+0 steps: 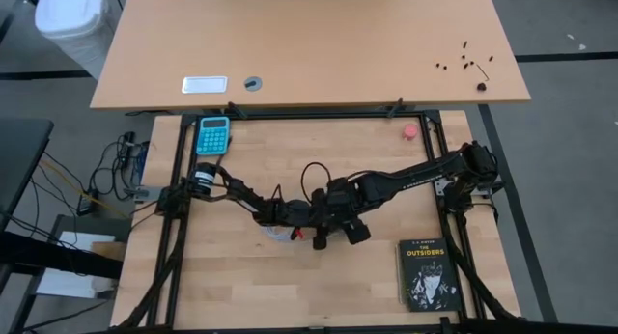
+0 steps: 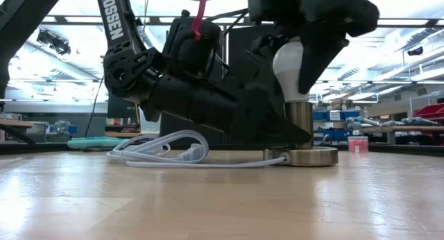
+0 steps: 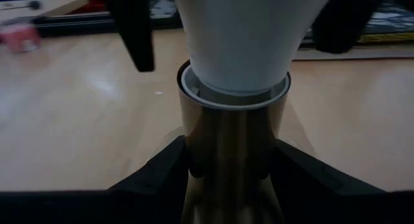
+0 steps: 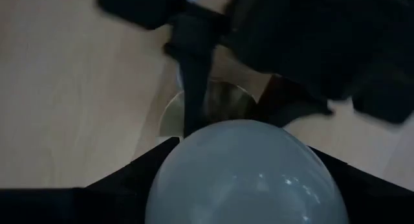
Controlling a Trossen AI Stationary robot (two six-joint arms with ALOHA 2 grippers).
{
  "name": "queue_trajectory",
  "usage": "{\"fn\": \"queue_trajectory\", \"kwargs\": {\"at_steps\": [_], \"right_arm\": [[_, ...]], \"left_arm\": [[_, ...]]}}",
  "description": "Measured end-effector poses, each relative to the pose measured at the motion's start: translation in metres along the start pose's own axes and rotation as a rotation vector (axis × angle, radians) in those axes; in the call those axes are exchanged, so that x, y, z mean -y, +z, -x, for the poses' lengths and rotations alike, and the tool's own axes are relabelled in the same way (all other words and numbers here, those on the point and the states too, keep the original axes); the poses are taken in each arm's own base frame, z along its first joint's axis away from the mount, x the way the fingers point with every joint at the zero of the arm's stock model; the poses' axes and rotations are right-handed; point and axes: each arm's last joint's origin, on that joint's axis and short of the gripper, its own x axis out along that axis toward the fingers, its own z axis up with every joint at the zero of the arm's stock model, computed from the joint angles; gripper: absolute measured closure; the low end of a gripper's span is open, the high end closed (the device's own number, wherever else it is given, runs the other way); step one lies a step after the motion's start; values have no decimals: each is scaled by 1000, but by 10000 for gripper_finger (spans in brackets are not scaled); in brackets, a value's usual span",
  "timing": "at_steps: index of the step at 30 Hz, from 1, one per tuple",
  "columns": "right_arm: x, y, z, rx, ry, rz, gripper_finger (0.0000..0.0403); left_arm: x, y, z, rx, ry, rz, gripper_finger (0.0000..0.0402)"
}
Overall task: Screw lightbulb
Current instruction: Insert the lightbulb into the lamp
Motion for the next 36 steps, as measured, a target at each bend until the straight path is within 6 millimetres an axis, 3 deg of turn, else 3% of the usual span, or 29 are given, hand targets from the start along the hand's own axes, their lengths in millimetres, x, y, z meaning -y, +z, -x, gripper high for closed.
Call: {"fn": "queue_trajectory", "kwargs": {"at_steps": [11,36], "right_arm": [[20,-7,-1,-33,42,-406,133],[53,-17,-1,-44,16,-1109,132]], "left_arm": [[6,1,2,3,158,-8,207],[4,-1,3,-15,279,28,207]]}}
